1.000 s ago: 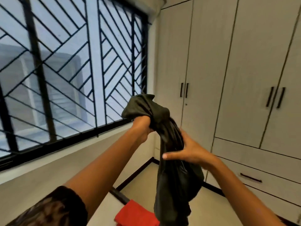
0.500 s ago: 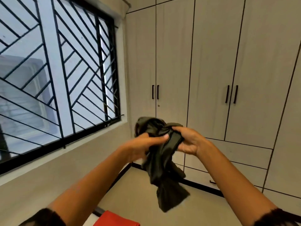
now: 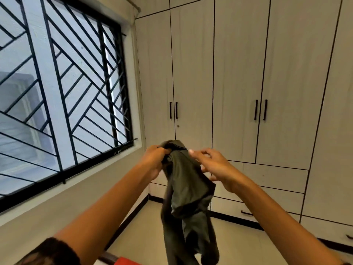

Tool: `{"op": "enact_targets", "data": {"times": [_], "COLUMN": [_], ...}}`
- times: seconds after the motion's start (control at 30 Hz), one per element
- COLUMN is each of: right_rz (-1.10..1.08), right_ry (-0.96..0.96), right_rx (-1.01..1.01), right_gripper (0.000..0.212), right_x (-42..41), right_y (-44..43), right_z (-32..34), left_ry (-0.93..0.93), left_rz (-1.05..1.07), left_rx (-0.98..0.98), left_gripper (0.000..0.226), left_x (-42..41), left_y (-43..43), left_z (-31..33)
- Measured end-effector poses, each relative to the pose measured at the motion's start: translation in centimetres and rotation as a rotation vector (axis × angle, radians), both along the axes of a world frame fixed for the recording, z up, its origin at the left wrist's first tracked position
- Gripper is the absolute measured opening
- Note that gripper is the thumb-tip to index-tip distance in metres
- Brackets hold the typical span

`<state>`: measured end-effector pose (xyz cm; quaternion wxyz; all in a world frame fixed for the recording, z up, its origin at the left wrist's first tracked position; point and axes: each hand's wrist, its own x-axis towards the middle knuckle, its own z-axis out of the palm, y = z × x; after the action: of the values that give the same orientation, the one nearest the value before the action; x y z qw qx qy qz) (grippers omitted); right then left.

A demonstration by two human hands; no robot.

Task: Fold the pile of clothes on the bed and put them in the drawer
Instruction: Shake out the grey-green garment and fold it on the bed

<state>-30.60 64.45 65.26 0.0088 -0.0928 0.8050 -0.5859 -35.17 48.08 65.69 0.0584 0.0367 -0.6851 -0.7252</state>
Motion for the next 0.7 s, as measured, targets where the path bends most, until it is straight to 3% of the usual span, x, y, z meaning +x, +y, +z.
{"op": "enact_targets", "data": {"times": [0.1, 0.2, 0.27, 0.33, 0.43, 0.5, 0.63, 0.7], "right_rz": [0.028, -0.047, -0.108, -0.134, -0.140, -0.127, 0.031, 0.102], "right_ry": [0.149, 0.244, 0.193, 0.121, 0.009, -0.046, -0.172, -0.219], "right_rx": [0.212, 0.220, 0.084, -0.129, -0.466, -0.582, -0.754, -0.817], "right_gripper": [0.065, 0.030, 0.010, 0.011, 0.013, 0.014, 0.015, 0.016], "right_x": [1.2, 0.7, 0.0, -0.5, -0.9, -1.0, -1.2, -1.3], "right_y": [-0.5, -0.4, 0.3, 1.4, 3.2, 4.0, 3.5, 2.6], "right_z": [-2.2, -2.8, -1.9, -0.4, 1.9, 2.9, 4.4, 4.9], "left_ry": [0.001, 0.010, 0.082, 0.178, 0.217, 0.181, 0.212, 0.252], "left_rz": [0.000, 0.003, 0.048, 0.124, 0.254, 0.308, 0.103, -0.184], "left_rx": [0.041, -0.017, -0.268, -0.478, -0.565, -0.652, -0.874, -0.751], "left_gripper": [0.013, 0.021, 0.026, 0.028, 0.029, 0.034, 0.059, 0.058], "left_x": [0.1, 0.2, 0.3, 0.5, 0.2, 0.3, 2.0, 3.7], "left_y": [0.2, 0.3, -0.1, -0.6, -1.8, -2.3, -1.5, 0.1], "left_z": [1.0, 0.9, 0.8, 0.7, 0.4, 0.4, 0.4, 0.1]}}
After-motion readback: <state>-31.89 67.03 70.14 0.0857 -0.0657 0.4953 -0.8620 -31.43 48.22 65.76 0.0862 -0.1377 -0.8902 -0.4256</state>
